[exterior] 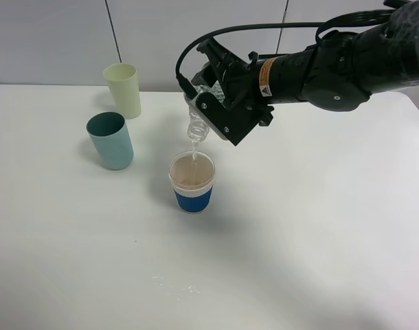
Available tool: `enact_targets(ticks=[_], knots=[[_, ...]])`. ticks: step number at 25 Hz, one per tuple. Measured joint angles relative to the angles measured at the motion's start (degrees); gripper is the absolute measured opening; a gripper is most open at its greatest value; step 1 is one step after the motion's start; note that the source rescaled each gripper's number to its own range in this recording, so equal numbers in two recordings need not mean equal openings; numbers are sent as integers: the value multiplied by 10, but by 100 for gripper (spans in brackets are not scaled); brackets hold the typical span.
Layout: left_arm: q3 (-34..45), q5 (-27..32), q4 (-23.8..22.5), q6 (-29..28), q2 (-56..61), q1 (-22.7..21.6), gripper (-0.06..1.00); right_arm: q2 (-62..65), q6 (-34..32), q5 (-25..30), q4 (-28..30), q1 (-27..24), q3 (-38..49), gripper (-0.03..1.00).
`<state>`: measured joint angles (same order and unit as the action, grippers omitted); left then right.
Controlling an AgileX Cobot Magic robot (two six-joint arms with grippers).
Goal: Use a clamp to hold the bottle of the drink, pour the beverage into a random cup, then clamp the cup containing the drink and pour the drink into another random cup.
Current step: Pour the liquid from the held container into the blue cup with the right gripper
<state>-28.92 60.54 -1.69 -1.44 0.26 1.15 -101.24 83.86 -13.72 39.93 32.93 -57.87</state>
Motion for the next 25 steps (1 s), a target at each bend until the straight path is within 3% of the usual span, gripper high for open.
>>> enact_targets(ticks=[9, 25], knots=[[0, 0, 0, 0, 0, 0, 100, 0, 0, -59, 0, 0, 0, 1], [0, 0, 0, 0, 0, 0, 100, 0, 0, -67, 0, 0, 0, 1]])
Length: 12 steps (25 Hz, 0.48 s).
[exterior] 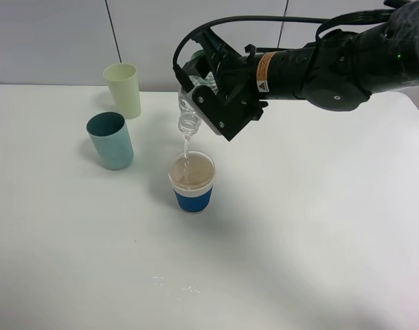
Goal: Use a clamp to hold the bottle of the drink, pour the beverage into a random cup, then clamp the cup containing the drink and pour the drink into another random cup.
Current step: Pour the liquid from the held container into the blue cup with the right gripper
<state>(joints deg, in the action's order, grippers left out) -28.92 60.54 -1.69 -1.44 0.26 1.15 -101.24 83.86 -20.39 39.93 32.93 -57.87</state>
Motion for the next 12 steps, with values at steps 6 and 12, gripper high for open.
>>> enact_targets(ticks=[6, 12], knots=[[0, 0, 0, 0, 0, 0, 100, 0, 20, 14, -4, 0, 0, 1], [0, 0, 0, 0, 0, 0, 100, 0, 52, 14, -10, 0, 0, 1]])
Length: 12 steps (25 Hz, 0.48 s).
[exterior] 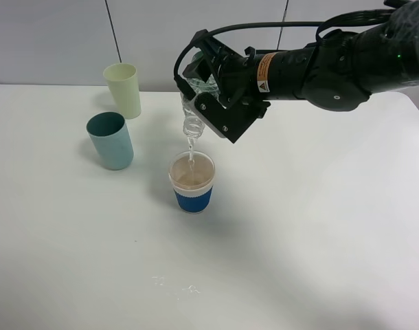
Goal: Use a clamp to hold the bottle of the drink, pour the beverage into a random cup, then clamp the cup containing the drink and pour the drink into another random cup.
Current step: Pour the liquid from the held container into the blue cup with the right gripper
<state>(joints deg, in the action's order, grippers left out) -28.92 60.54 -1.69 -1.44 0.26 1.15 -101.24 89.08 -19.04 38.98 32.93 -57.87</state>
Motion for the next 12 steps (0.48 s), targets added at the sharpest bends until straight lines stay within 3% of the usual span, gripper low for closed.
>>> enact_targets(ticks=[12], knots=[[0, 0, 0, 0, 0, 0, 100, 0, 36, 0, -9, 0, 0, 1]])
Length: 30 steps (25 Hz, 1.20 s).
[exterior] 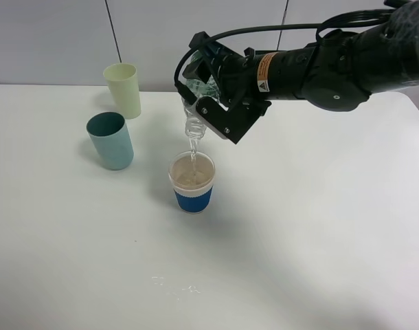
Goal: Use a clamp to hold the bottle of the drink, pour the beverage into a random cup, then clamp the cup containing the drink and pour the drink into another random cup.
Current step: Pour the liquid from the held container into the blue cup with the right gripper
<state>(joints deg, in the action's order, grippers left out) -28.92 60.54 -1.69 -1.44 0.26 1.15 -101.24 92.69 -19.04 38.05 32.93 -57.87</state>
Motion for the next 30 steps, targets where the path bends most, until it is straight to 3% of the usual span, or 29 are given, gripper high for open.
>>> enact_targets(ticks=[30], knots=[[0, 0, 0, 0, 0, 0, 100, 0, 93, 0, -20, 0, -1, 1]])
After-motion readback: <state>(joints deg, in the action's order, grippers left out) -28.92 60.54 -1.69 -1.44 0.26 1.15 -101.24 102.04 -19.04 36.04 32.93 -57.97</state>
